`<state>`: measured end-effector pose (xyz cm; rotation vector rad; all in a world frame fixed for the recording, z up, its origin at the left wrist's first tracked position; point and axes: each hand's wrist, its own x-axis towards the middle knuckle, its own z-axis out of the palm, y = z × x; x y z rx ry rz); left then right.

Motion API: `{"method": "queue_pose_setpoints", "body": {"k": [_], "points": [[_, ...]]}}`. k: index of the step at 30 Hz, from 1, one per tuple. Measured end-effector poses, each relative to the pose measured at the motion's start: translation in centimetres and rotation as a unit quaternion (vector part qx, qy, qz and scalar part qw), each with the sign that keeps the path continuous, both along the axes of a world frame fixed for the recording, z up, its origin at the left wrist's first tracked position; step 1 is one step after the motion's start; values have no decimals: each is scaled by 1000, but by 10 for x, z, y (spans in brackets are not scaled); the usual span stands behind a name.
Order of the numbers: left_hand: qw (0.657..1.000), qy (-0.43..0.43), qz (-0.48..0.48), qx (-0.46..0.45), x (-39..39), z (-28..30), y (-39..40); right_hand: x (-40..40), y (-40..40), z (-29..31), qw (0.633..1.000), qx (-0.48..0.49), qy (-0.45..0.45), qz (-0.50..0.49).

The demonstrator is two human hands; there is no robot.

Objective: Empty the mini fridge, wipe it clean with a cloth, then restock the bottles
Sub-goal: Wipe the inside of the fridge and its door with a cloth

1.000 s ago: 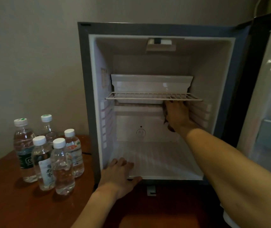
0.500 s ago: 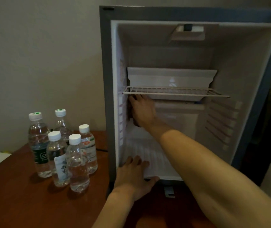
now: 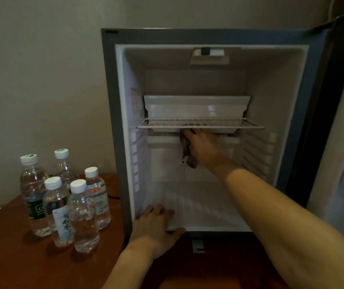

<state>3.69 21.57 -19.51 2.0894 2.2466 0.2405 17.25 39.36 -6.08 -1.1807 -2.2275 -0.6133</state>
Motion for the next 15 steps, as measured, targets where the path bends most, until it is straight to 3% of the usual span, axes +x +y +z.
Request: {"method": "queue_pose_setpoints", "body": {"k": [8, 13, 15], "points": [[999, 20, 11, -31, 3, 5, 2, 79, 11, -6, 990, -68, 109, -62], [997, 35, 3, -76, 6, 14, 3, 76, -11, 7, 989, -81, 80, -90], [995, 40, 1, -96, 6, 20, 4, 73, -23, 10, 988, -64, 128, -56]]}}
